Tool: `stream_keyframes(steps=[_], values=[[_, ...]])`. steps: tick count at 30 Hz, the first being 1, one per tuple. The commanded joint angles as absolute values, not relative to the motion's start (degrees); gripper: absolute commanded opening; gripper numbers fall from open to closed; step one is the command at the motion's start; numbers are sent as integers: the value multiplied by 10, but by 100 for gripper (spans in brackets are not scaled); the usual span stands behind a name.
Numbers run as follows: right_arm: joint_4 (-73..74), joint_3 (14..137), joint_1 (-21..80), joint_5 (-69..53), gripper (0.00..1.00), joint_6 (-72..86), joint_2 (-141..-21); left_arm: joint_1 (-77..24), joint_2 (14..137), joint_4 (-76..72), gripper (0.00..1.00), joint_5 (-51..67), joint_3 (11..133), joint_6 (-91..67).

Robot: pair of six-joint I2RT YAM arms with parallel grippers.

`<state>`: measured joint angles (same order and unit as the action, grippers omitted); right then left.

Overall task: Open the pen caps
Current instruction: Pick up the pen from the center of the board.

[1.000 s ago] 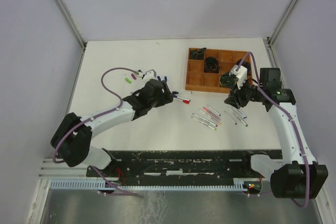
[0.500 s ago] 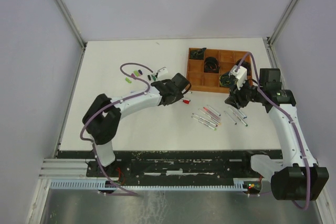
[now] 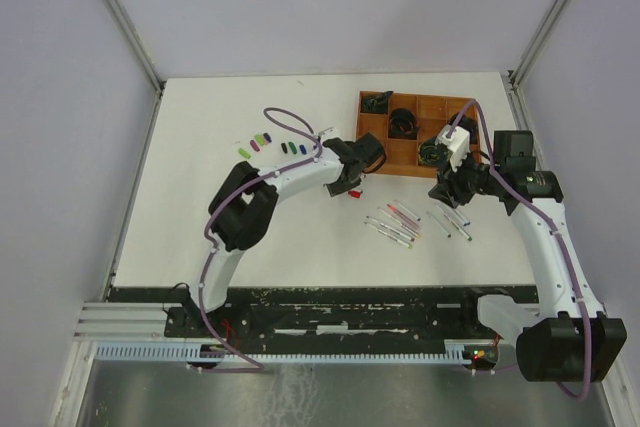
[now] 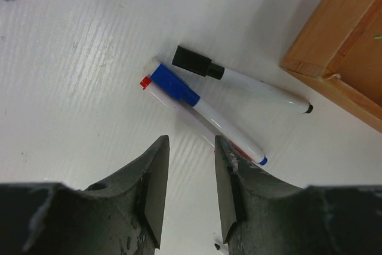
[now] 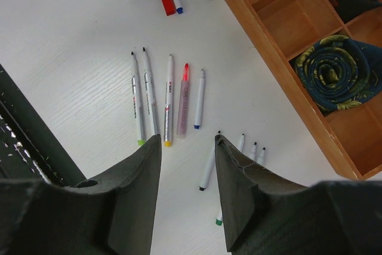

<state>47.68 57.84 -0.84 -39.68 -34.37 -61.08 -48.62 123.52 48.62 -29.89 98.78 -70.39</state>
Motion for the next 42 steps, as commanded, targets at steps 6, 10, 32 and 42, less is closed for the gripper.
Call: stream_keyframes(steps=[6, 10, 32, 42], values=[[469, 577, -4, -389, 49, -350, -604, -488, 1272, 530, 43, -307, 1037, -722], [470, 577, -3, -389, 50, -351, -606, -486, 1280, 530, 43, -306, 1042, -720], [474, 578, 0, -387, 50, -355, -616, -484, 1226, 530, 39, -286, 955, -728], [474, 578, 1, -385, 50, -356, -616, -483, 1200, 531, 39, -296, 916, -718]])
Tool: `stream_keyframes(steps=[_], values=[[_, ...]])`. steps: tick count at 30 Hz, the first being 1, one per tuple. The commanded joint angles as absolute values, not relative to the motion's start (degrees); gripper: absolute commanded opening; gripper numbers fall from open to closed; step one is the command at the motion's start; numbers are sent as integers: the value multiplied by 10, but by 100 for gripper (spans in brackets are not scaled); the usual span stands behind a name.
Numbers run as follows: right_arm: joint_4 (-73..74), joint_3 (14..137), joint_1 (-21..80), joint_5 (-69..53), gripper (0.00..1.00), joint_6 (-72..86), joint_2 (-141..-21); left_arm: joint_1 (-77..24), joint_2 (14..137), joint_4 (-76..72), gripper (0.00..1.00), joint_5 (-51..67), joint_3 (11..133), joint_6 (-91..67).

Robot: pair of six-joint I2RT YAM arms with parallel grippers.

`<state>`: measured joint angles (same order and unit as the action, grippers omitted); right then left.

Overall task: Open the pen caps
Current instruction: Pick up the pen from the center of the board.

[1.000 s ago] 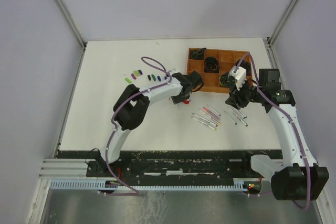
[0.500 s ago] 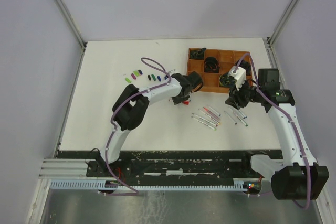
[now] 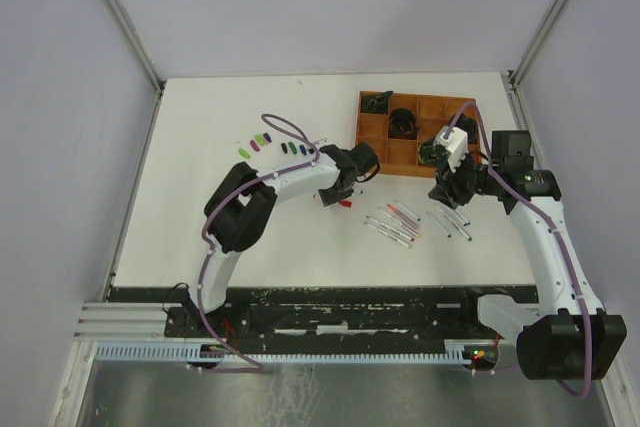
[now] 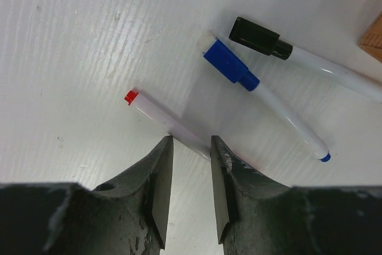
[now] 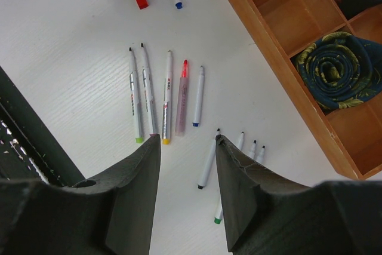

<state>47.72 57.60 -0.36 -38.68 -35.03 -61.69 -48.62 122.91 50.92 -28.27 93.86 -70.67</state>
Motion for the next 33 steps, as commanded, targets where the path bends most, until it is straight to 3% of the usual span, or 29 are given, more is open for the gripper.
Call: stream_keyframes(steps=[1, 16, 22, 28, 33], values=[[474, 578, 1, -385, 50, -356, -617, -483, 1197, 530, 39, -294, 911, -717], [476, 578, 2, -387, 50, -358, -613, -468, 1220, 528, 45, -247, 926, -743], [477, 579, 2, -387, 51, -360, -612, -458, 1228, 532, 35, -256, 940, -740], [477, 578, 1, -387, 51, -361, -611, -446, 1249, 562, 10, -270, 979, -712], [478, 579, 1, -388, 51, -361, -611, -446, 1252, 567, 9, -269, 980, -691]])
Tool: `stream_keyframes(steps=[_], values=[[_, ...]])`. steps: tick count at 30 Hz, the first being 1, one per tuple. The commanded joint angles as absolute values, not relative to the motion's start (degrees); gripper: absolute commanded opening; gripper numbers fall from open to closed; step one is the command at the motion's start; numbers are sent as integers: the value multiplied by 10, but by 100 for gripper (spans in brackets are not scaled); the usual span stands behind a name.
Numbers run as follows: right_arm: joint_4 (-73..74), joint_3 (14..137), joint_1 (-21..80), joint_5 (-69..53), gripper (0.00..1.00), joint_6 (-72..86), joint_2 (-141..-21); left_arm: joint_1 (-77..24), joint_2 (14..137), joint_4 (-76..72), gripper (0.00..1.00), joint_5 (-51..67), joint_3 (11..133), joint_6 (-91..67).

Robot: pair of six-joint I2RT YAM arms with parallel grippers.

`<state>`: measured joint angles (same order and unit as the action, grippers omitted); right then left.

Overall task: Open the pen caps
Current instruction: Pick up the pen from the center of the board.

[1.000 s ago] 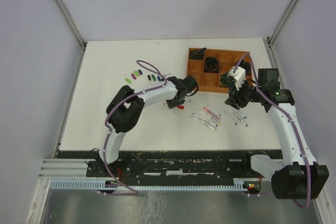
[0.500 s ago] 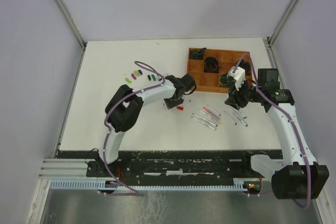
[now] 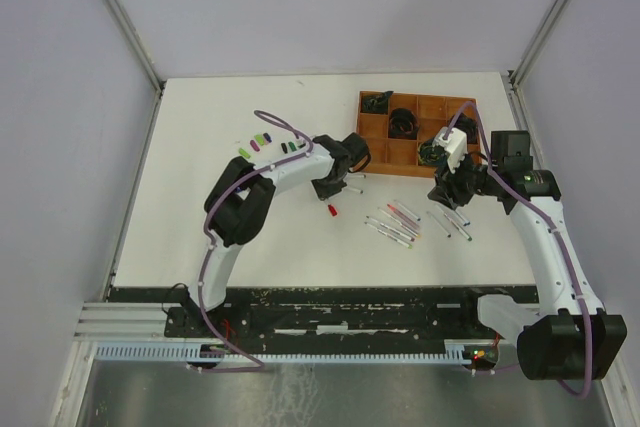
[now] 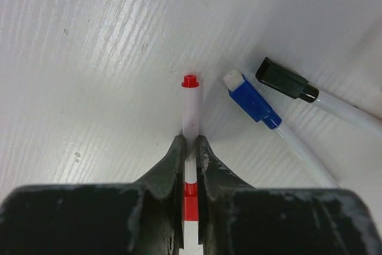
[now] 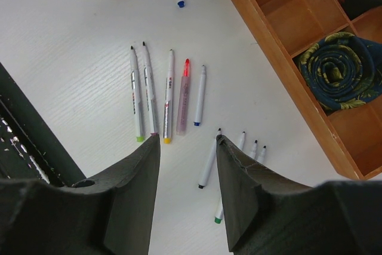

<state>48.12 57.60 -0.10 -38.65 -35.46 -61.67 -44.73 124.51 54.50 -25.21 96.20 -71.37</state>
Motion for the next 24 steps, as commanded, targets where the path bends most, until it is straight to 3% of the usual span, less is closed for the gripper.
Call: stream_keyframes(steps=[1, 12, 24], values=[[478, 578, 1, -389, 51, -361, -611, -446, 1253, 566, 8, -267, 980, -686], [486, 580, 2, -400, 51, -371, -608, -457, 1194, 532, 3, -274, 941, -635], [495, 575, 2, -440, 51, -389, -597, -470, 1009, 292, 3, -261, 739, -467]])
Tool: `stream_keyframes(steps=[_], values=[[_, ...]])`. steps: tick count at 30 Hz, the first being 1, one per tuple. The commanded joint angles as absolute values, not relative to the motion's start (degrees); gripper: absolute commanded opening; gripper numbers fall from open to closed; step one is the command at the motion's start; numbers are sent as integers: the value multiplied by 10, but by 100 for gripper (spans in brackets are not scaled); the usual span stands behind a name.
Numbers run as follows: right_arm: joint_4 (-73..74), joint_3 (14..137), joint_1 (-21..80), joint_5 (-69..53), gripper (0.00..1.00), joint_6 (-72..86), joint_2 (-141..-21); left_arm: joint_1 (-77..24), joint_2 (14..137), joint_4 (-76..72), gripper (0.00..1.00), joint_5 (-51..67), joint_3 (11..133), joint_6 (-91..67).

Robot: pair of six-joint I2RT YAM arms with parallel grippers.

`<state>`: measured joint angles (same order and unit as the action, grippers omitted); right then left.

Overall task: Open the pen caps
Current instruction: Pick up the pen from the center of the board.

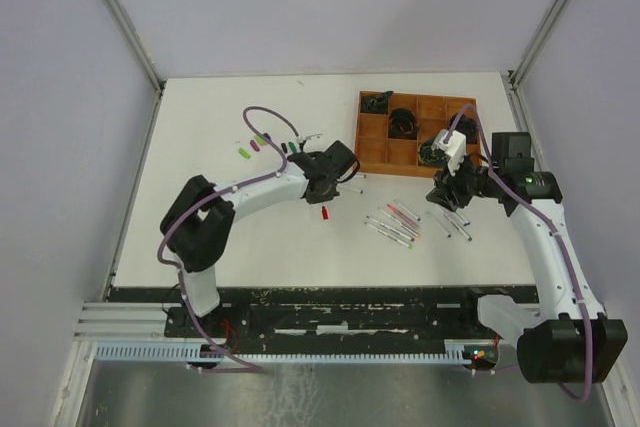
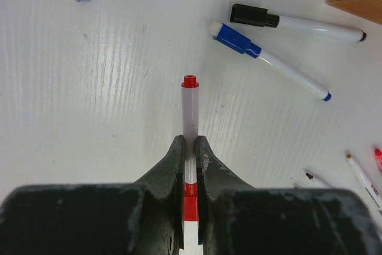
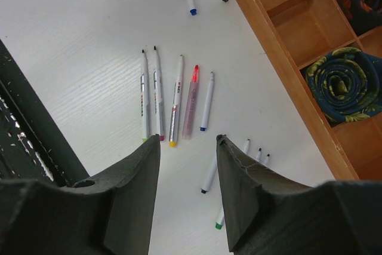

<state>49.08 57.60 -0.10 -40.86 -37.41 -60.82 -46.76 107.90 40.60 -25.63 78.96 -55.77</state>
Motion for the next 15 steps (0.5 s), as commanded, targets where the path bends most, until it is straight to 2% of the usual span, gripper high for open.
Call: stream_keyframes(steps=[1, 5, 10, 14, 15], values=[[497, 574, 2, -443, 51, -391, -596, -470, 992, 269, 3, -250, 721, -454], [497, 569, 2, -456, 51, -400, -591, -470, 932, 164, 3, -180, 659, -376], [485, 545, 7, -489, 52, -441, -570, -470, 917, 65, 3, -25, 633, -287], [477, 490, 17, -543, 59, -569, -524, -470, 940, 31, 3, 99, 644, -239], [476, 470, 20, -555, 64, -633, -507, -470, 948, 29, 3, 127, 649, -230]])
